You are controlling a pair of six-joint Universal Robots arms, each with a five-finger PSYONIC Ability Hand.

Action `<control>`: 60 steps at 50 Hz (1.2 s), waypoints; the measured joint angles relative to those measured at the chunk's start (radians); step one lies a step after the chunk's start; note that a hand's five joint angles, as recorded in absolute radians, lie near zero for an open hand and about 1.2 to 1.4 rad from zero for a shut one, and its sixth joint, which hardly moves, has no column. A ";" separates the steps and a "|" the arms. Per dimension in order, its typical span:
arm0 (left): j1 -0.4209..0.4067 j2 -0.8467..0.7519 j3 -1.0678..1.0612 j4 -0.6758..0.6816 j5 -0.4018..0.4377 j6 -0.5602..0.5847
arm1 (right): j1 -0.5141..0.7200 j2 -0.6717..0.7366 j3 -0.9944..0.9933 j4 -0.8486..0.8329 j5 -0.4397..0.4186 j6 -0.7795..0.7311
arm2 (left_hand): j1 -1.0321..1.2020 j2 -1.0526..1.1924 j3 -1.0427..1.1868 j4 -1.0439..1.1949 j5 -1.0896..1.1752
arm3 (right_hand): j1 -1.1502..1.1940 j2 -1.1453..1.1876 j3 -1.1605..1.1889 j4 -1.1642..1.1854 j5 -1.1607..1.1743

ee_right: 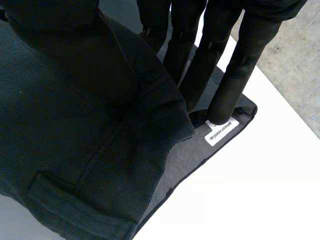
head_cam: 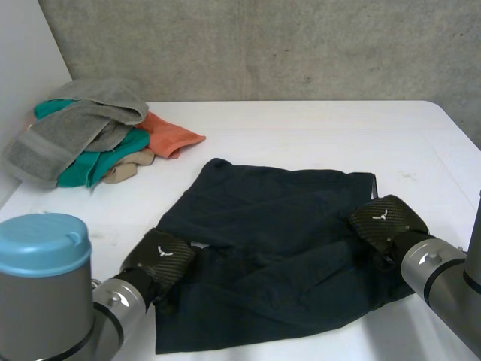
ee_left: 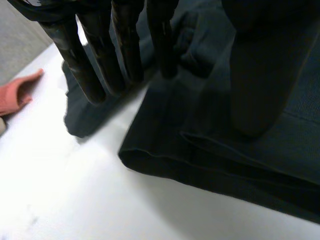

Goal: Fold the laundry.

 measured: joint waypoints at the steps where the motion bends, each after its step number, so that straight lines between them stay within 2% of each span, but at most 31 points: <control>1: -0.002 -0.013 0.004 0.003 -0.001 0.000 | 0.000 0.000 0.001 0.000 0.000 0.000 | 0.074 0.061 0.067 0.068 0.066 | 0.000 0.000 0.000 0.000 0.000; 4: -0.013 -0.041 0.011 0.007 -0.003 0.000 | 0.000 -0.002 0.003 0.000 0.002 0.000 | 0.302 0.293 0.288 0.288 0.281 | 0.000 0.000 0.000 0.000 0.000; 8: -0.032 -0.047 0.015 0.003 -0.005 0.000 | -0.001 -0.006 0.002 0.000 0.004 -0.001 | 0.373 0.391 0.395 0.396 0.384 | 0.000 0.000 0.000 0.000 0.000; 13: -0.053 0.006 0.009 -0.025 -0.007 0.001 | -0.001 -0.028 -0.002 0.003 0.007 -0.004 | 0.565 0.621 0.621 0.625 0.599 | 0.000 0.000 0.000 0.000 0.000; 20: -0.058 0.146 -0.008 -0.095 -0.009 0.012 | -0.010 -0.095 -0.007 0.097 0.004 -0.050 | 0.566 0.639 0.641 0.649 0.604 | 0.000 0.000 0.000 0.000 0.000; 23: -0.059 0.209 -0.023 -0.151 -0.004 0.023 | -0.026 -0.128 0.002 0.203 -0.001 -0.124 | 0.566 0.639 0.641 0.649 0.604 | 0.000 0.000 0.000 0.000 0.000; 29: -0.099 0.293 -0.049 -0.360 0.035 0.086 | -0.093 -0.180 0.044 0.437 -0.013 -0.335 | 0.566 0.642 0.641 0.649 0.604 | 0.000 0.000 0.000 0.000 0.000; 33: -0.124 0.296 -0.026 -0.405 0.061 0.123 | -0.122 -0.190 0.041 0.442 -0.034 -0.368 | 0.566 0.643 0.642 0.649 0.604 | 0.000 0.000 0.000 0.000 0.000; 36: -0.132 0.274 0.019 -0.355 0.069 0.137 | -0.133 -0.181 0.023 0.395 -0.050 -0.340 | 0.566 0.643 0.642 0.649 0.604 | 0.000 0.000 0.000 0.000 0.000; 43: -0.103 0.098 0.198 -0.049 0.027 0.144 | -0.128 -0.042 -0.071 0.181 -0.061 -0.170 | 0.566 0.643 0.643 0.650 0.604 | 0.000 0.000 0.000 0.000 0.000; 45: -0.085 -0.010 0.291 0.074 -0.008 0.147 | -0.122 0.030 -0.115 0.088 -0.047 -0.120 | 0.566 0.643 0.643 0.650 0.604 | 0.000 0.000 0.000 0.000 0.000; 49: -0.066 -0.222 0.485 0.215 -0.053 0.166 | -0.112 0.145 -0.195 -0.082 0.006 -0.071 | 0.566 0.643 0.643 0.650 0.604 | 0.000 0.000 0.000 0.000 0.000; 54: -0.048 -0.482 0.756 0.273 -0.102 0.199 | -0.096 0.308 -0.323 -0.277 0.088 -0.057 | 0.566 0.643 0.643 0.650 0.604 | 0.000 0.000 0.000 0.000 -0.001; 58: -0.029 -0.616 0.916 0.286 -0.133 0.211 | -0.087 0.417 -0.413 -0.382 0.123 -0.059 | 0.566 0.643 0.643 0.650 0.604 | -0.010 -0.019 -0.023 -0.024 -0.020; 59: -0.024 -0.655 0.963 0.296 -0.138 0.213 | -0.084 0.460 -0.448 -0.424 0.130 -0.060 | 0.566 0.637 0.639 0.645 0.604 | -0.154 -0.209 -0.216 -0.220 -0.202; 60: -0.021 -0.679 0.991 0.307 -0.139 0.214 | -0.083 0.492 -0.474 -0.455 0.133 -0.061 | 0.444 0.503 0.504 0.526 0.501 | -0.310 -0.370 -0.371 -0.375 -0.355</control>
